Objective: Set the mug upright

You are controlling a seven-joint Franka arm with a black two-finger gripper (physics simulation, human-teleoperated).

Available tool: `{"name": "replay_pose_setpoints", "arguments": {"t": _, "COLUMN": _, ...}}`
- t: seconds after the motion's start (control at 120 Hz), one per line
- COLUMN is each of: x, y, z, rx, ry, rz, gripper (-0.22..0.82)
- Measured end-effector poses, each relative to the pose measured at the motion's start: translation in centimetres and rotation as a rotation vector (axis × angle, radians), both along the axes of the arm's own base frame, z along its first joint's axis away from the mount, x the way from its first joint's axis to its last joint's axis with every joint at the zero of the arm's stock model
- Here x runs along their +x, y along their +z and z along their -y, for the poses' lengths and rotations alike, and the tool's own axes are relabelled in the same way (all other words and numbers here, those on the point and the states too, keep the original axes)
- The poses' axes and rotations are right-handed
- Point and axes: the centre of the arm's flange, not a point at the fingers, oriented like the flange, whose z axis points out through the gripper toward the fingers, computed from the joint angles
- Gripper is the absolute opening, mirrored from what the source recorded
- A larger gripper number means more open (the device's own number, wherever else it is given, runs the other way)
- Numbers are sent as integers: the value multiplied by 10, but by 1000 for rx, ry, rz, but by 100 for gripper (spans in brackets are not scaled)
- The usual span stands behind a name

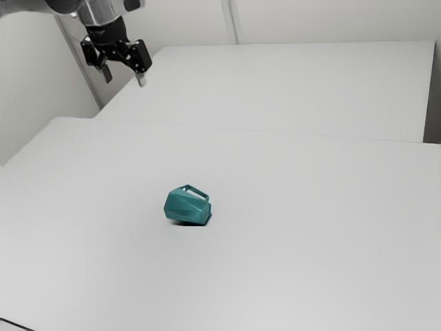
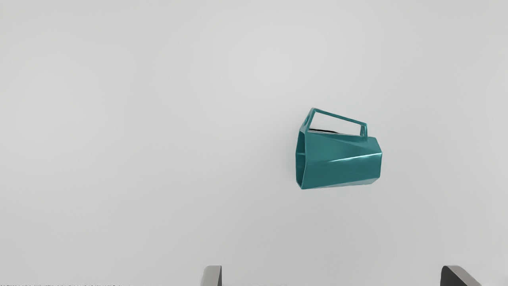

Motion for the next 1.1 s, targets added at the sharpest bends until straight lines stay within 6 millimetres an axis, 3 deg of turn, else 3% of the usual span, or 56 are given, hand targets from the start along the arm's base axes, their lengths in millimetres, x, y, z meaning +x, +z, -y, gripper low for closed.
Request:
{"name": "replay_pose_setpoints", "arguments": {"t": 0.142, "x": -1, "y": -2, "z": 7, "rx": -51, "ry": -17, "rz": -16, "gripper": 60}}
{"name": "replay_pose_setpoints", "arguments": {"t": 0.233, "x": 3, "y": -24, "z": 4, "rx": -114, "ry": -6, "rz": -61, "gripper": 60}}
{"name": "replay_pose_setpoints", "arguments": {"t": 0.367, "x": 9, "y": -104, "z": -60, "rx": -329, "ry": 105, "rz": -131, "gripper": 60}}
{"name": "replay_pose_setpoints", "arguments": {"t": 0.433, "x": 6, "y": -145, "z": -82, "rx": -474, "ry": 154, "rz": -149, "gripper": 60}}
{"name": "replay_pose_setpoints", "arguments": {"t": 0.583, "x": -2, "y": -231, "z": -110, "rx": -740, "ry": 237, "rz": -162, "gripper": 60}}
{"name": "replay_pose_setpoints", "arguments": {"t": 0.717, "x": -1, "y": -293, "z": -129, "rx": -827, "ry": 245, "rz": -159, "gripper": 60}}
{"name": "replay_pose_setpoints", "arguments": {"t": 0.892, "x": 2, "y": -348, "z": -148, "rx": -875, "ry": 216, "rz": -142, "gripper": 60}}
{"name": "replay_pose_setpoints", "arguments": {"t": 1.1, "x": 2, "y": -377, "z": -149, "rx": -993, "ry": 170, "rz": -94, "gripper": 60}}
